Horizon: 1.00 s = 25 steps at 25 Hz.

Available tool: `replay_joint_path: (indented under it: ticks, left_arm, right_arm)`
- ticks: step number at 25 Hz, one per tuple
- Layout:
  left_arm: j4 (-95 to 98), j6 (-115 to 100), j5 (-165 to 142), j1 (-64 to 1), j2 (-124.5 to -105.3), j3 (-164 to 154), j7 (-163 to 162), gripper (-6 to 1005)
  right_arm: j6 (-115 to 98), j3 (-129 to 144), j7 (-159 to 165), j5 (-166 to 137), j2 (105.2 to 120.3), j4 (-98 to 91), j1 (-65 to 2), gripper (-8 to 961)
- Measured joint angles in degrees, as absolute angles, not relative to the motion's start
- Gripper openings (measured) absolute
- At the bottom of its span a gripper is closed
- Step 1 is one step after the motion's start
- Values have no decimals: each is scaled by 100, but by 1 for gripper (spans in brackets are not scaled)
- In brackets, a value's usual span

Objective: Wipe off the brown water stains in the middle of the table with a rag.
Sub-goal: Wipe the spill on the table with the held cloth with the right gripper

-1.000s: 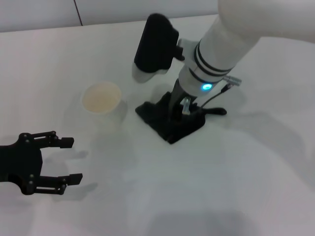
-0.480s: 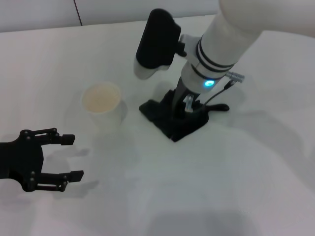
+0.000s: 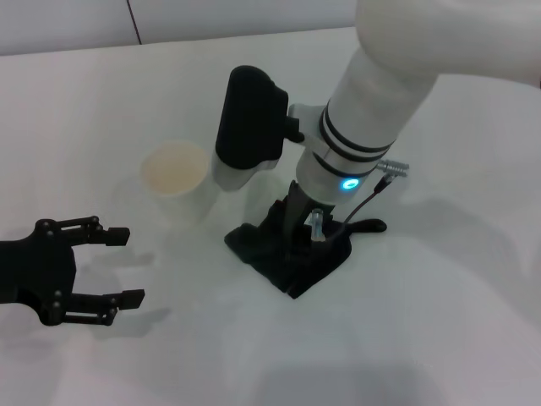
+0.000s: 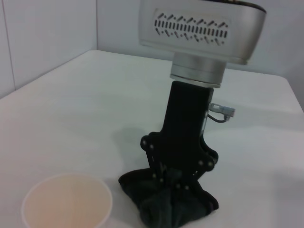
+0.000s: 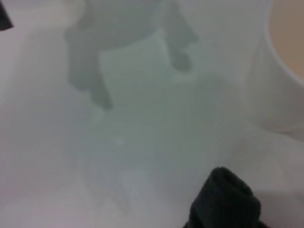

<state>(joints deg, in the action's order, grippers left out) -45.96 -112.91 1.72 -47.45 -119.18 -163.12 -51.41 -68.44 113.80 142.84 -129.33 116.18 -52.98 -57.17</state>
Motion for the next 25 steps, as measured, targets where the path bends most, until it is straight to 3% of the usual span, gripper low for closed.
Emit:
replay_joint_path:
  ticks: [25]
  left_arm:
    - [-4597,-11267,178,-4698,-11918,-16312,-5141,861]
  right_arm:
    - [-6677,10418,14122,-13703,11563,-5112,-5612,84]
